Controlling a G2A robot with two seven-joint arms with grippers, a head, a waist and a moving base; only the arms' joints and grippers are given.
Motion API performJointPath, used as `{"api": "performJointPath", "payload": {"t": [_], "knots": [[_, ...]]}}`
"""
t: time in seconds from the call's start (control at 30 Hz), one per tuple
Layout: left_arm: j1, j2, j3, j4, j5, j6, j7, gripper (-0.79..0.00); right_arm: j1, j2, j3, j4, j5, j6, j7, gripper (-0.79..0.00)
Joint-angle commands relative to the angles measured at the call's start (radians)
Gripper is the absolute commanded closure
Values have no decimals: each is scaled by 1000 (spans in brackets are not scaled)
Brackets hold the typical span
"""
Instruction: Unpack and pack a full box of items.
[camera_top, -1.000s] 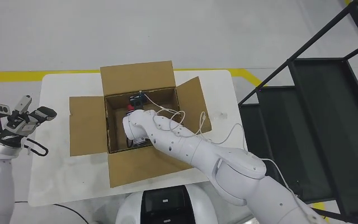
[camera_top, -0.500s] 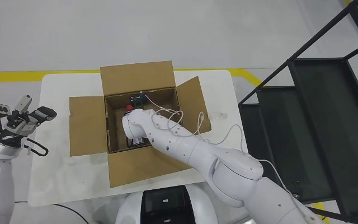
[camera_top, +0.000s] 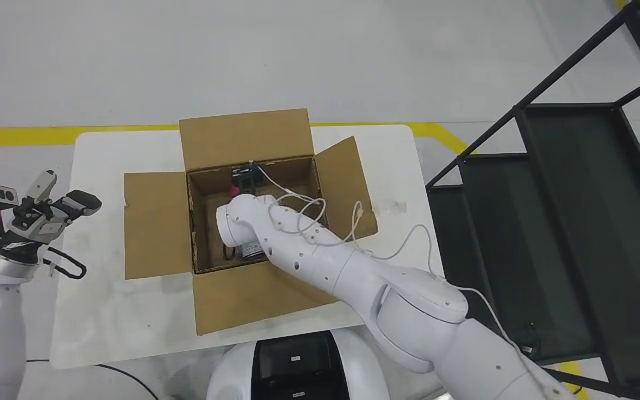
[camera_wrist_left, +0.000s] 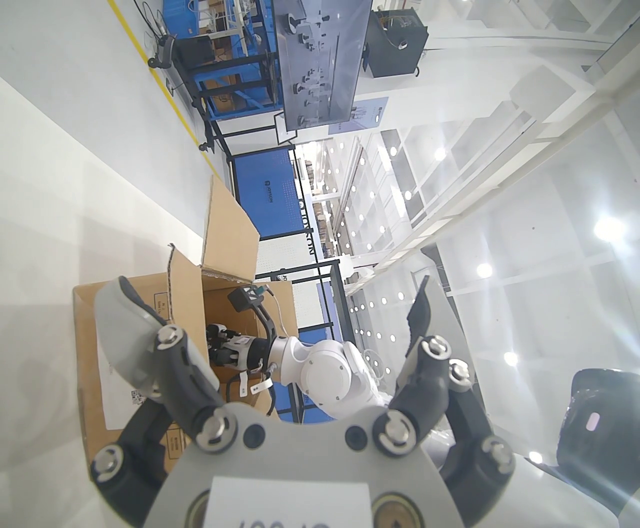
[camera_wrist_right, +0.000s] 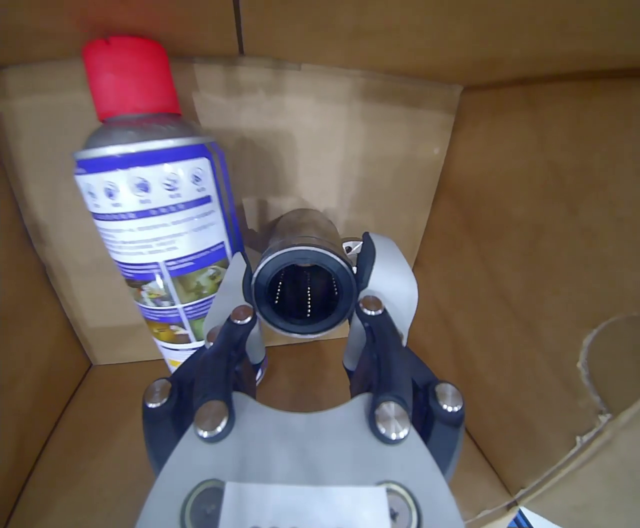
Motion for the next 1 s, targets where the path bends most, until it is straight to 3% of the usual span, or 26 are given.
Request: {"api": "performJointPath", "payload": {"t": [0.0,0.17,0.4,0.67,0.97], "knots": [[0,0,0,0,0,0,0,-785,-8,4,5,-25,-20,8,-7,0],[0,0,0,0,0,0,0,-785,-55,32,49,-154,-67,28,-26,0],[0,0,0,0,0,0,0,-785,-200,117,164,-410,-225,7,-6,0],[0,0,0,0,0,0,0,-785,-465,214,373,-831,-507,-151,152,0],[0,0,0,0,0,0,0,-785,-686,252,491,-1270,-695,-346,326,0]]}}
